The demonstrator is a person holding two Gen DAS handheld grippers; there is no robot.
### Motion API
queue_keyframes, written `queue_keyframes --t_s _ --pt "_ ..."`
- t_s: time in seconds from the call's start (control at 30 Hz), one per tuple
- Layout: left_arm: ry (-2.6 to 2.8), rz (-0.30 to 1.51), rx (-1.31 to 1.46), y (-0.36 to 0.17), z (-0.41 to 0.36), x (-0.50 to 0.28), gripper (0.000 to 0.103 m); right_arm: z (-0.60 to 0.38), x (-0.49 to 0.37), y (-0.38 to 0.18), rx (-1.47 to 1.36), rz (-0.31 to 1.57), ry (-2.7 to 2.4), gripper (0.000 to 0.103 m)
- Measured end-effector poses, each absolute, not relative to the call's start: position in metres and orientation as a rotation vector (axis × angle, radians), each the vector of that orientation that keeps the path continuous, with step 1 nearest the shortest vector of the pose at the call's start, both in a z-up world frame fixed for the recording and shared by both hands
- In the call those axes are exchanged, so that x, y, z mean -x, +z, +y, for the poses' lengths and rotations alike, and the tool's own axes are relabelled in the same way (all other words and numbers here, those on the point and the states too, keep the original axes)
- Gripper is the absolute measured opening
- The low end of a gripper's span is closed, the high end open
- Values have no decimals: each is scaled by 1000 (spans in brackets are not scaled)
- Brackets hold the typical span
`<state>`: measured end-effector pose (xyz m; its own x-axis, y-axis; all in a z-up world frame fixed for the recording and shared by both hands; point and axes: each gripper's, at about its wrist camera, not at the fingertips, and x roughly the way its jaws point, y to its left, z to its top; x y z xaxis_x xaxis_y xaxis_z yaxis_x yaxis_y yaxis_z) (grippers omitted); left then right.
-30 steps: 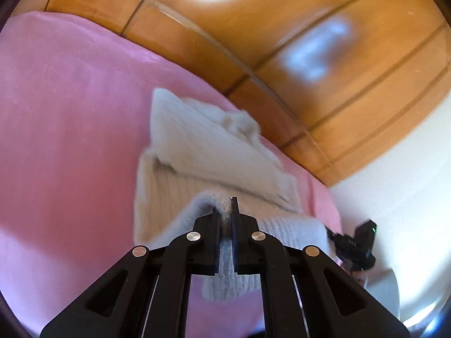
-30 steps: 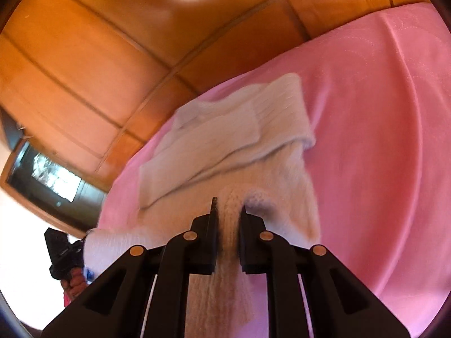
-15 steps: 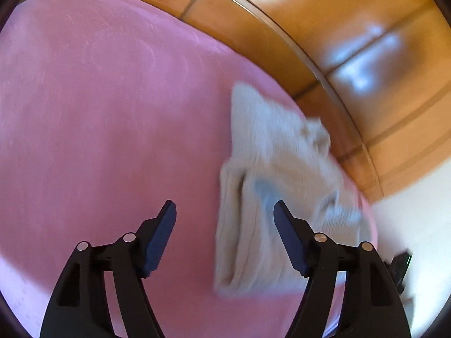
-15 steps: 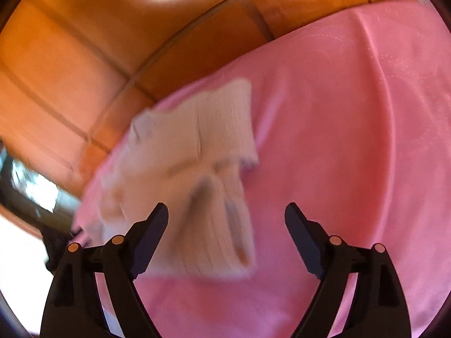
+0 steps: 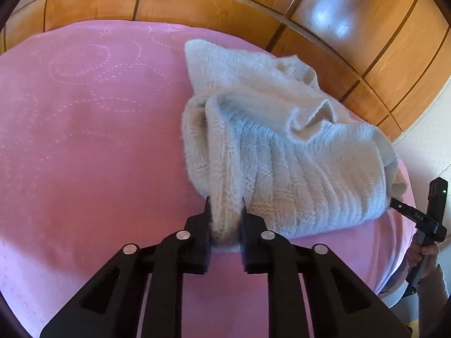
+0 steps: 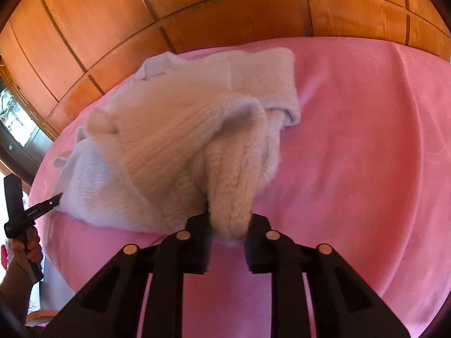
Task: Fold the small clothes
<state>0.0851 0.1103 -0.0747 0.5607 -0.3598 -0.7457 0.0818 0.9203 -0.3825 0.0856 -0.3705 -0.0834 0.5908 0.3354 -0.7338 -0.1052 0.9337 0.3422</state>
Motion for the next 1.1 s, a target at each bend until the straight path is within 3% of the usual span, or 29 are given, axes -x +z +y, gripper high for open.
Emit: queue_keyframes --t_s 0.27,0.57,0.63,0.7,0.8,0.97,1.0,1.03,1.1 --pt "-308 928 359 -56 125 -44 11 -367 -35 -58 -348 844 314 13" --pt "-260 1021 316 -52 137 22 13 -377 28 -74 -331 950 281 16" --pt "-240 1026 275 -49 135 21 13 -372 28 -71 -228 944 199 40" --pt "-264 1014 261 -41 132 19 13 -367 27 -64 -140 917 147 46" --pt "-288 981 230 -29 130 18 13 -358 28 -48 -33 872 144 40" --pt "-406 965 218 -28 109 8 13 -328 15 -60 157 941 240 16" --pt "-416 972 207 -30 104 5 17 -326 15 -66 168 955 270 13" --pt "-447 984 198 -35 95 -3 28 -316 12 -72 188 969 307 13" --pt "-496 994 182 -41 80 -17 31 -300 2 -78 213 978 378 13"
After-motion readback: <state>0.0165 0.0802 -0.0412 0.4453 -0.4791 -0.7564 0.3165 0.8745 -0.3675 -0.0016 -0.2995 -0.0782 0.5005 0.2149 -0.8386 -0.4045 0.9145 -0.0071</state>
